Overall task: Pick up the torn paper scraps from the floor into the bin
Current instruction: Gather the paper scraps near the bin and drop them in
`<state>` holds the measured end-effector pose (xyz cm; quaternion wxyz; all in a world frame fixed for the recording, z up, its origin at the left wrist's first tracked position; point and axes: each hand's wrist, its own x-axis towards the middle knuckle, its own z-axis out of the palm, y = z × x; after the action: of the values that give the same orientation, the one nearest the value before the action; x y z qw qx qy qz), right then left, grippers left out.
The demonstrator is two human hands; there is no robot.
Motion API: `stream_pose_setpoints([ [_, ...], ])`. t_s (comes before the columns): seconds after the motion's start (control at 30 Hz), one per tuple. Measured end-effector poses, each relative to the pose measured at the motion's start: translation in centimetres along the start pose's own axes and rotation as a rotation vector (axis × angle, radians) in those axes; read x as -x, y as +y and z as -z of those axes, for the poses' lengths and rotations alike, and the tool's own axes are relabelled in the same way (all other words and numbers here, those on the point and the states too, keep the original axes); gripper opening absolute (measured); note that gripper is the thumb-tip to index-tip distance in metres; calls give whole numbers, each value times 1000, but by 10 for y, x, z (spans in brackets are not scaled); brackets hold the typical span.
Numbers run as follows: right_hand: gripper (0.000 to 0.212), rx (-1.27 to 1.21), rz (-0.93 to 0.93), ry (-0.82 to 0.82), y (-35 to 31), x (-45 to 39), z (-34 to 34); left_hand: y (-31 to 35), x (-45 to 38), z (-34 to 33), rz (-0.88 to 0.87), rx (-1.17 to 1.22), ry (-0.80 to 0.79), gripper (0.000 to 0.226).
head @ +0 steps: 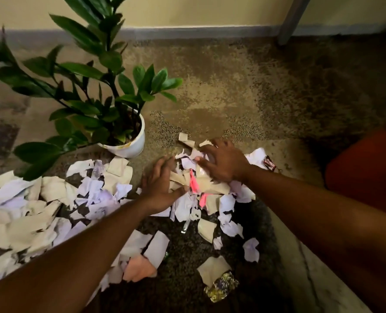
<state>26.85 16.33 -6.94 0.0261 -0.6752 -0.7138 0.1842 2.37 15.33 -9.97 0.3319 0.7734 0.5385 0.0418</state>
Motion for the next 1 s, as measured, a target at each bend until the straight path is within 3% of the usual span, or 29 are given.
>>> stream_pose_setpoints([
  [0.1, 77, -101, -19, 178, 6, 7, 10, -12, 11, 5, -10, -78, 143, 97],
  [0.2, 80, -82, -319, 223, 48, 5, 14, -21, 21, 12, 86, -159, 266, 91],
  [0.27, 83, -116, -487, 101, 75, 17, 6, -26, 24, 10, 146, -90, 226, 97],
  [0.33, 83, -162, -511, 75, 79, 31, -8, -27, 28, 3, 127, 26, 148, 105],
  [0.43, 80, -240, -418, 151, 43, 52, -24, -11, 35, -6, 45, 61, 78, 103],
  [0.53, 87, -331, -307, 81, 0, 75, -34, 15, 46, -8, 0, 189, 7, 90],
  [0.6, 83, -339, -252, 141, -14, 89, -33, 21, 50, -8, -27, 259, -25, 92],
  [0.67, 77, -327, -351, 308, -13, 101, -33, 18, 53, -6, 2, 210, -21, 99],
  [0.73, 90, -350, -577, 435, -3, 113, -34, 17, 58, -7, 58, 103, 19, 106],
  [0.8, 101, -370, -705, 374, 5, 128, -46, 25, 67, -12, 78, 62, -4, 114],
  [0.9, 93, -403, -564, 230, -12, 142, -66, 42, 78, -31, 58, 63, -114, 120],
  [1.0, 78, -537, -361, 273, -27, 148, -66, 55, 84, -43, 11, 40, -102, 122],
])
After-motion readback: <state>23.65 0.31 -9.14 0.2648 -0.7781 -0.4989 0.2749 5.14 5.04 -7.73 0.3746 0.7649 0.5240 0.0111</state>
